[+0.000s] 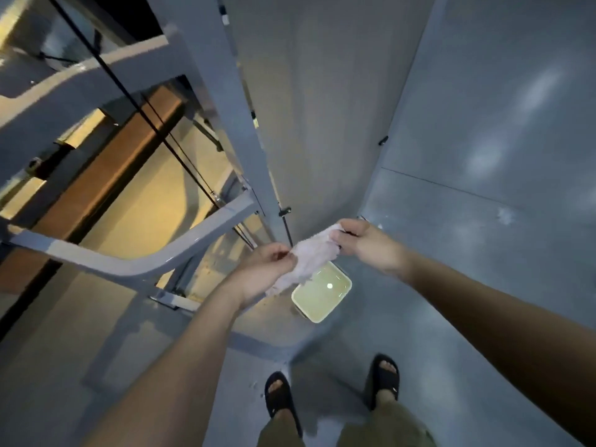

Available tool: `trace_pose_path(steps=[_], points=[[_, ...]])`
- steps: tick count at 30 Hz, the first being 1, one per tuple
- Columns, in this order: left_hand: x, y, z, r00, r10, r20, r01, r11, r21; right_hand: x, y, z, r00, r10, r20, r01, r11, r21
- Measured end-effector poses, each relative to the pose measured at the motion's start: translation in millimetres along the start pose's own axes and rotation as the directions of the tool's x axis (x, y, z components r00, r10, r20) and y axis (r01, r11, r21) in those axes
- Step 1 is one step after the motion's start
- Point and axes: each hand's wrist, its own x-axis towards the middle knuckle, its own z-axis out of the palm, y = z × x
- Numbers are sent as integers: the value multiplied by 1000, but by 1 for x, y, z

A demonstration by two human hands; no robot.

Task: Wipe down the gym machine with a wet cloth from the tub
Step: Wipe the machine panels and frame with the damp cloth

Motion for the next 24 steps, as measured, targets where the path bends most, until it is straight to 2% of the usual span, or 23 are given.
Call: trace_pose_path(steps=[2,8,11,13,15,18,20,22,24], points=[[13,-20,-10,999,28,44,-30,999,42,4,10,13,997,24,-67,-22,999,23],[74,-64,-6,999,1,47,2,997,-82,25,54,31,948,212,-236,-136,943,304],[117,-80,17,997,-57,50,66,973,-220,51,90,20,929,303,-213,-180,871,456],[153,-100,37,999,-50,-2,48,980,-192,72,123,6,956,266,-121,-192,885,425],[191,-127,59,1000,-26,-5,25,976,-217,97,166,-9,972,230,-51,-205,933,295],[248,-176,93,998,-57,-11,54,983,-176,143,238,-20,954,256,-154,-253,967,39],[281,-204,111,993,-104,-57,95,986,-140,172,285,-17,945,276,-178,-276,961,23],[320,-241,131,982,-156,-108,144,983,-116,204,341,-9,941,286,-180,-276,958,77],[355,-278,149,973,-209,-103,185,962,-203,231,393,1,940,296,-170,-287,955,73]])
